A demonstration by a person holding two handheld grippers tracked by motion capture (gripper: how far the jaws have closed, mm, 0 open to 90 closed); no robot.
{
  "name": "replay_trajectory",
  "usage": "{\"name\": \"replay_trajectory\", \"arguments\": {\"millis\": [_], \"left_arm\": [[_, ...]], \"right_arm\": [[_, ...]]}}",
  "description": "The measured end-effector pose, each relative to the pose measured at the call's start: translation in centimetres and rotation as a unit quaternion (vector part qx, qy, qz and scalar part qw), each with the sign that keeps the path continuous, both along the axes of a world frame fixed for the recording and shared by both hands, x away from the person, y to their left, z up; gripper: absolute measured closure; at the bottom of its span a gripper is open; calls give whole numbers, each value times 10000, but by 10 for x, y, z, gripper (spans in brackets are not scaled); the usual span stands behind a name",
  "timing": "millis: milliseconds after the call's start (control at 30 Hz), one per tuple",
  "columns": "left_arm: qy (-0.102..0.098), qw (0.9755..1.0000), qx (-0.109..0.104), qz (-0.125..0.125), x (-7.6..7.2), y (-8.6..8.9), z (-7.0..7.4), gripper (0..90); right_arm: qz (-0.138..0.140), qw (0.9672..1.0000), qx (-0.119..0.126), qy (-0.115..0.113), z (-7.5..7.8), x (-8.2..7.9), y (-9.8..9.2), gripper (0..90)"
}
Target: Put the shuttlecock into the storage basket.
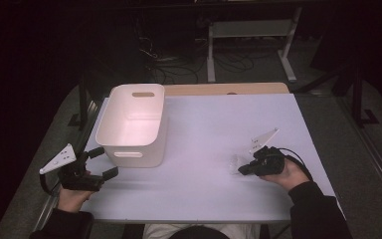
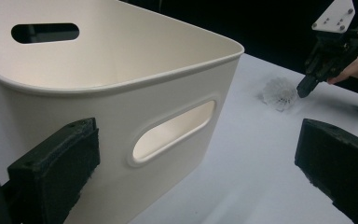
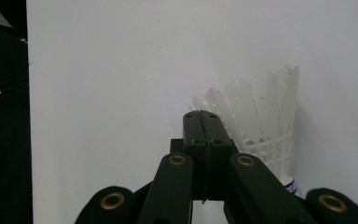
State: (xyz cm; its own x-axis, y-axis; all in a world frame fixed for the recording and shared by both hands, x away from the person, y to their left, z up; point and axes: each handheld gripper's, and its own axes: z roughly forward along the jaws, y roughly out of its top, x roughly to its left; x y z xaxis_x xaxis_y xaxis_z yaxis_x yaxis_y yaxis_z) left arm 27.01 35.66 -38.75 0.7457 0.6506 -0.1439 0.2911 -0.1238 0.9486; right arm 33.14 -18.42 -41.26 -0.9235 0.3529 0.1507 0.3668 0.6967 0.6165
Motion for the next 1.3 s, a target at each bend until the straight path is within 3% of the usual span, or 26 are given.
{"name": "replay_trajectory", "arguments": {"millis": [567, 933, 1300], "left_arm": [[2, 10000, 2, -3, 0, 0, 0, 0], [4, 10000, 2, -11, 0, 0, 0, 0], [5, 10000, -1, -13, 0, 0, 0, 0]], "right_arm": [[-544, 9982, 58, -235, 3, 12, -5, 895], [-1002, 9941, 162, -380, 3, 21, -11, 895], [-1295, 9904, 333, -355, 9, 22, -23, 894]]}}
